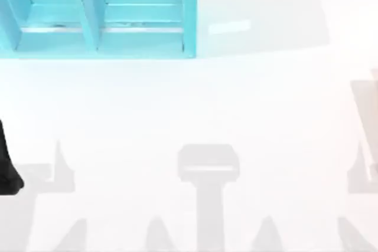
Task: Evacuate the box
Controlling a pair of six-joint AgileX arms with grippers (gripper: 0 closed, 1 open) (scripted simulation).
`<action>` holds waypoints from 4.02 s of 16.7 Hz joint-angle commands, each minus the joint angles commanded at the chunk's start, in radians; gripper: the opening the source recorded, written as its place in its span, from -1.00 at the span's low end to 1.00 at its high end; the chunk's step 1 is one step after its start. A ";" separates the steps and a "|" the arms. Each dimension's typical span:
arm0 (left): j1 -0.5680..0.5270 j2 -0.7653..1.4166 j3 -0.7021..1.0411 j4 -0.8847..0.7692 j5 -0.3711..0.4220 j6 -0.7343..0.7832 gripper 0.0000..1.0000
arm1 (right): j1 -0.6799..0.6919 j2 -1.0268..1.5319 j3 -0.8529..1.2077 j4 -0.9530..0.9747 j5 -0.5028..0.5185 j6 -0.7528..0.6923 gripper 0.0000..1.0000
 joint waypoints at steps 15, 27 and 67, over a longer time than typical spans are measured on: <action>0.000 0.000 0.000 0.000 0.000 0.000 1.00 | -0.288 0.850 0.688 -0.646 0.003 -0.264 1.00; 0.000 0.000 0.000 0.000 0.000 0.000 1.00 | -0.542 1.639 1.312 -1.228 0.005 -0.497 1.00; 0.000 0.000 0.000 0.000 0.000 0.000 1.00 | -0.546 1.761 1.035 -0.842 0.005 -0.499 -1.00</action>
